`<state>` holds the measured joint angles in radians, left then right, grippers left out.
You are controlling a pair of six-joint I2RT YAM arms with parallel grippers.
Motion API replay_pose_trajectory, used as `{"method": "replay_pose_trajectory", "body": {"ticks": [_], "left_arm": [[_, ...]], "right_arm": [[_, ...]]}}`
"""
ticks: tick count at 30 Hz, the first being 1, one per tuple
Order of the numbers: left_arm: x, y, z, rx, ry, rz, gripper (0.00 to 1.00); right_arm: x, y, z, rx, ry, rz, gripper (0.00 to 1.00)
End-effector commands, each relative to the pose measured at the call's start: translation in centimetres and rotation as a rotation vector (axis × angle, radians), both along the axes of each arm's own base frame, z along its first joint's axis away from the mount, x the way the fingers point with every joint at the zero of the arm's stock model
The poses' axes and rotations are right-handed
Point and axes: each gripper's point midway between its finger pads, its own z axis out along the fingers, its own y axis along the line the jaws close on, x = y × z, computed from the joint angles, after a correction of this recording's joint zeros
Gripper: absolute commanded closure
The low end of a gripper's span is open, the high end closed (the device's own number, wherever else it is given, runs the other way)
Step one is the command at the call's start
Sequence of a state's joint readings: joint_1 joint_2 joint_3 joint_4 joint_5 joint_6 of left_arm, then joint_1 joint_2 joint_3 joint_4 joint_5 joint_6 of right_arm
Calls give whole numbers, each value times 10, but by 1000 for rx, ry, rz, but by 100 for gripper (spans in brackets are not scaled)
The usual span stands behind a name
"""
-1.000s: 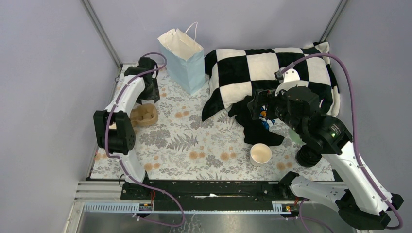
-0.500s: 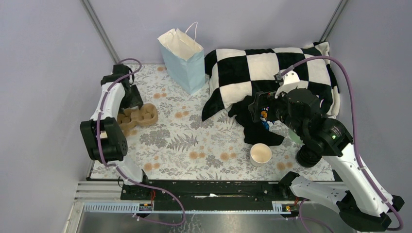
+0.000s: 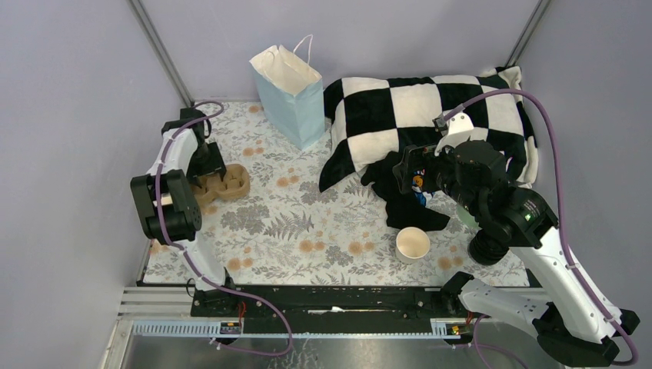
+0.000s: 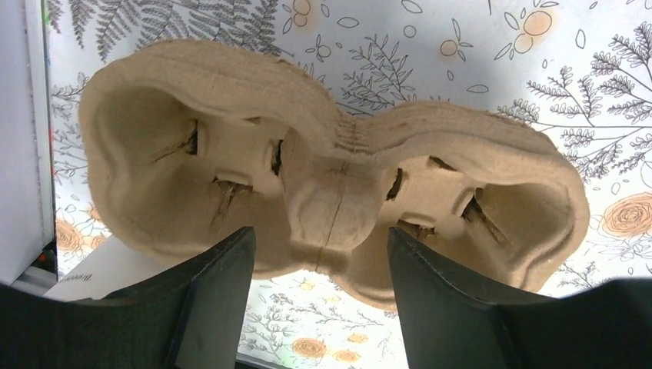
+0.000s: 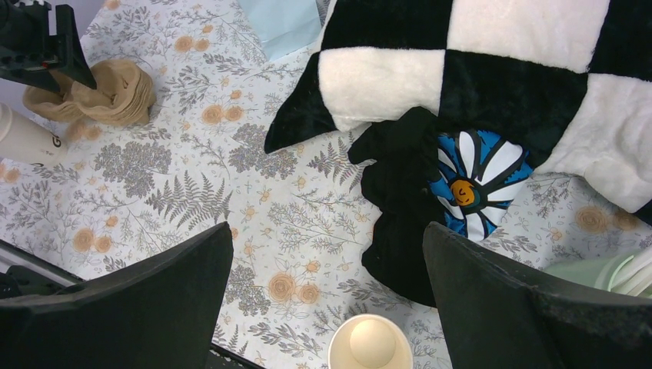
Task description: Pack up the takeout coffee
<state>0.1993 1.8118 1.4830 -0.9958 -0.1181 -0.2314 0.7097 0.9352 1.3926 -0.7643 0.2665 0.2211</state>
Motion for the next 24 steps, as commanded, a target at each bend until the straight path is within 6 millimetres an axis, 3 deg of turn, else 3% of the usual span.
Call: {"method": "replay_pose_trajectory", "body": {"ticks": [1,13,24], "left_arm": [[19,3,6,-6,-46,-13,35],[14,8,4,21,-33,-8,53],[14,11,27,49,-69,0,67]], "right_arm": [[1,4,11,27,-40,19,0],[0,5,11,35,-34,17,0],[1,9,10,40,-27,29,0]]}}
